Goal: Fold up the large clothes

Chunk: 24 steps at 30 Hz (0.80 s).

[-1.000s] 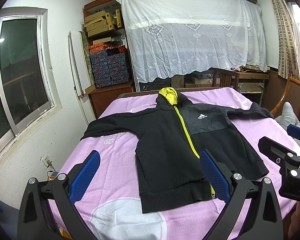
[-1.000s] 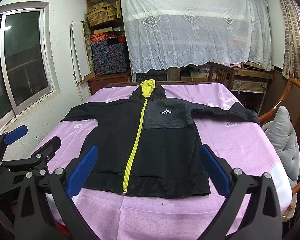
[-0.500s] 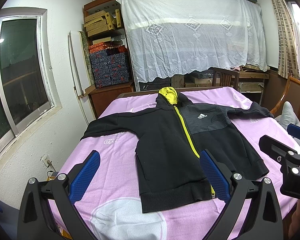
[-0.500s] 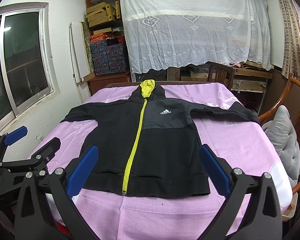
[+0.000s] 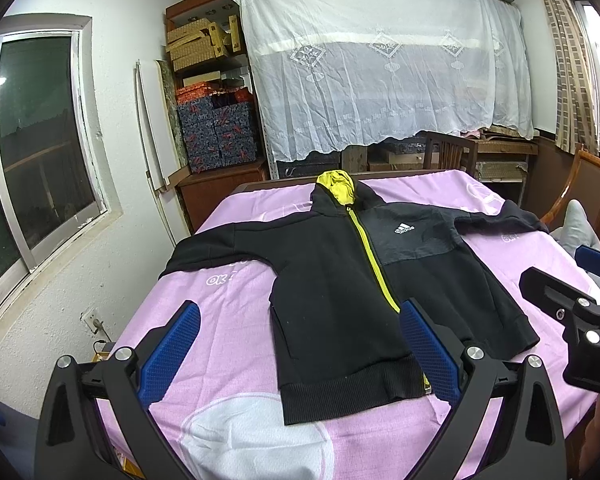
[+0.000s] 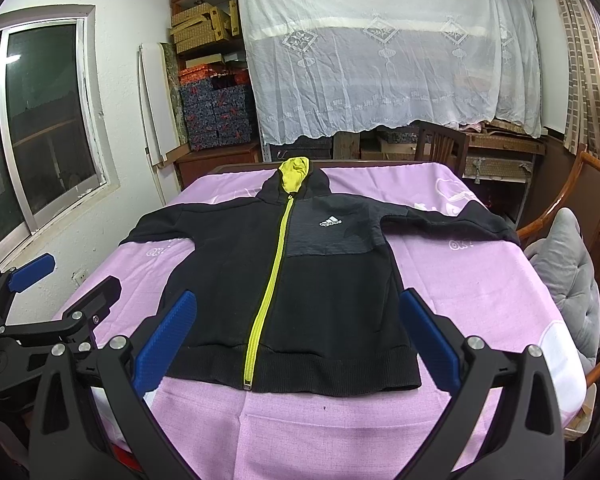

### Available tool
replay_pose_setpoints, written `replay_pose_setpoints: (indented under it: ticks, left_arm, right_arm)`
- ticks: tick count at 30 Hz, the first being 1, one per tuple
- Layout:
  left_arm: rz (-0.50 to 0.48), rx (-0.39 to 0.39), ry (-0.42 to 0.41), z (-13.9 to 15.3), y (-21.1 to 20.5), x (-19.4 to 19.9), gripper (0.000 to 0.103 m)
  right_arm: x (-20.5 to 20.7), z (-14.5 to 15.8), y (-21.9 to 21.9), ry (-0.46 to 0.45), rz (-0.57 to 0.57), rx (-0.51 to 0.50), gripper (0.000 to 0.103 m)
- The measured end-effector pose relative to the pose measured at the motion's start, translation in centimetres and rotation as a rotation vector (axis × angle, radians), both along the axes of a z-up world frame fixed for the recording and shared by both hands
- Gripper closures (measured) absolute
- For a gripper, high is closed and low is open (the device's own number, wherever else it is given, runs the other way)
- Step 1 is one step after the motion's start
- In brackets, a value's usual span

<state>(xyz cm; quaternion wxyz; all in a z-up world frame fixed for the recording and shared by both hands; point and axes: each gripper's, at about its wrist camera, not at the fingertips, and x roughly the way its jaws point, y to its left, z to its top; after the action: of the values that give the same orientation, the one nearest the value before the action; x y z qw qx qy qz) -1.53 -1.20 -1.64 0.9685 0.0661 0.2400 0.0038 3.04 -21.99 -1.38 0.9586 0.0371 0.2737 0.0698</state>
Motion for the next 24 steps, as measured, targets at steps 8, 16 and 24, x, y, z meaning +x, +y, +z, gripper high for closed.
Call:
replay_pose_setpoints:
  ticks: [8, 16, 24]
  left_arm:
    - [-0.026, -0.137, 0.209, -3.9, 4.4, 3.7, 0.003]
    - [-0.055, -0.353, 0.501, -10.4, 8.5, 9.4, 0.004]
    - [-0.140, -0.412, 0.557, -12.0, 8.2, 11.1, 0.004]
  right_arm:
    - [1.2, -1.8, -2.4, 0.034, -0.038, 0.006, 0.004]
    - [4.9, -8.2, -8.7, 0.185, -0.106, 0.052, 0.004]
    - [8.0, -12.0, -12.5, 0.292, -0.123, 0.160, 0.015]
